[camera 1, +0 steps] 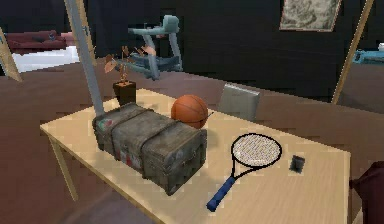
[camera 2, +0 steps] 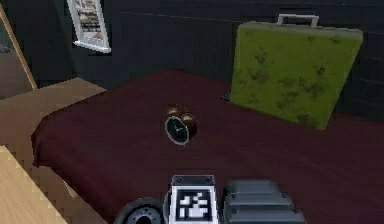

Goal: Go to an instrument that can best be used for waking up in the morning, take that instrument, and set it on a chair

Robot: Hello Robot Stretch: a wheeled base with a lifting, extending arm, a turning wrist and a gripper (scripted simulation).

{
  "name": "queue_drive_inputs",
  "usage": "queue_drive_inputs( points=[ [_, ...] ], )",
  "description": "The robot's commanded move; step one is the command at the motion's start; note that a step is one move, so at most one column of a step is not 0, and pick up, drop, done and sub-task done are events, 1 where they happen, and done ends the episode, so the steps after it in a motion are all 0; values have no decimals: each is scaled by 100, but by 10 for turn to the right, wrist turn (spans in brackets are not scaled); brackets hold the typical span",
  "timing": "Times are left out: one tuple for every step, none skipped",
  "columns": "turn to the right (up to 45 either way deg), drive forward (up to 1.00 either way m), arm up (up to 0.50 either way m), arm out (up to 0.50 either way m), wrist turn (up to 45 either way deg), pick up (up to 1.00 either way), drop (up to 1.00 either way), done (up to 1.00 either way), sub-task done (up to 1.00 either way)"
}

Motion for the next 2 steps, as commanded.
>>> queue_drive_inputs(
  points=[
    [0,0,0,46,0,0,0,0,0],
    [0,0,0,0,450,0,0,0,0]
  ],
)
